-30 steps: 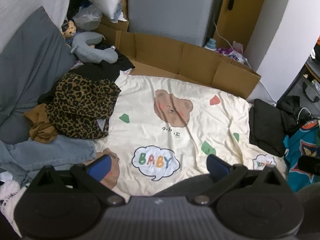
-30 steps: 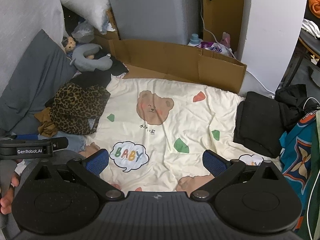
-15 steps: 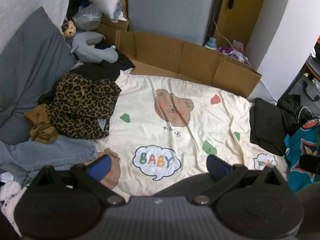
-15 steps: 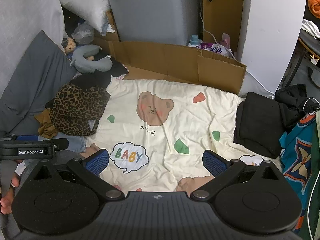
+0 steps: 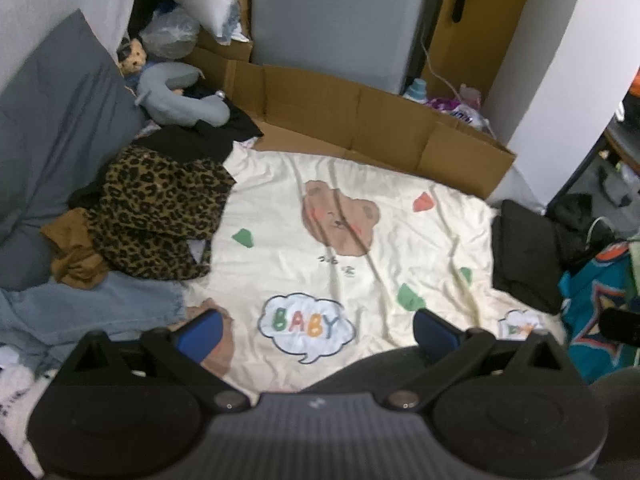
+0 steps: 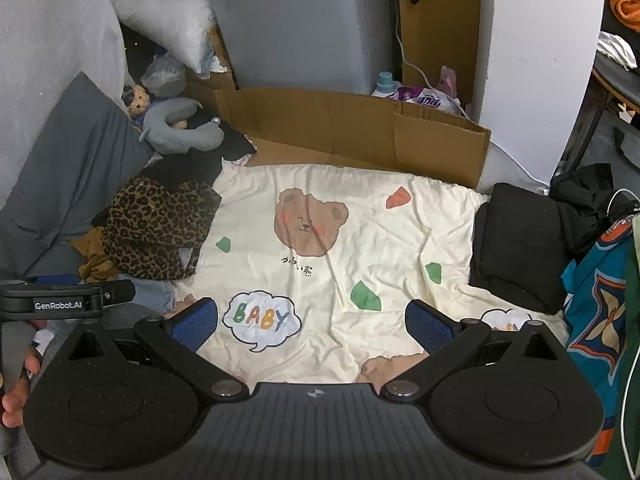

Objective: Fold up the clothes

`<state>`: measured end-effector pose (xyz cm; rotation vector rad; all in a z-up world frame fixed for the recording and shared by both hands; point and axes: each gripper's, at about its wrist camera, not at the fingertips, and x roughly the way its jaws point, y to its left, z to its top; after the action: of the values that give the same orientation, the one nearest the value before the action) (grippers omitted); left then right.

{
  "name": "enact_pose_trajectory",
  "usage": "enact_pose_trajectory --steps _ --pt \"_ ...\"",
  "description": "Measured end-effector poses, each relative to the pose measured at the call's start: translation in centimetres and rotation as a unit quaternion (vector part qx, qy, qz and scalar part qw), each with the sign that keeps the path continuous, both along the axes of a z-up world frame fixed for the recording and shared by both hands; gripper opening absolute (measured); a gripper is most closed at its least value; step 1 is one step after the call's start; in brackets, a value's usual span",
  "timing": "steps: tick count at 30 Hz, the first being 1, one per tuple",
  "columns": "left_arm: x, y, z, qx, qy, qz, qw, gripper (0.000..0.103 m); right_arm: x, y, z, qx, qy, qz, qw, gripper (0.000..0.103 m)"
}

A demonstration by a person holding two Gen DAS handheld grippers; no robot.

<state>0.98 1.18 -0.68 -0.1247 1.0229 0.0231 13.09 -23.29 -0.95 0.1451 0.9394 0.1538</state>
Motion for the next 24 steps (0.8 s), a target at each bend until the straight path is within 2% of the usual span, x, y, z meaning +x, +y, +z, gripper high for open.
enact_pose_trajectory --steps 11,18,24 --pt "0.3 1.1 0.0 -0.018 0.017 0.001 0.9997 0.102 -0.3 -1.3 0.5 0.022 -0.009 -0.018 1.0 0.102" --pt "1.0 2.9 1.2 -0.016 0.01 -0.002 0.9998 0.102 -0.3 -1.3 1.9 0.033 -0.028 -0.015 0.999 0.102" --pt "1.6 5.3 2.7 0.003 -0.008 0.01 0.9999 0.102 0.0 -0.9 3.0 0.036 -0.042 -0.02 0.998 0.102"
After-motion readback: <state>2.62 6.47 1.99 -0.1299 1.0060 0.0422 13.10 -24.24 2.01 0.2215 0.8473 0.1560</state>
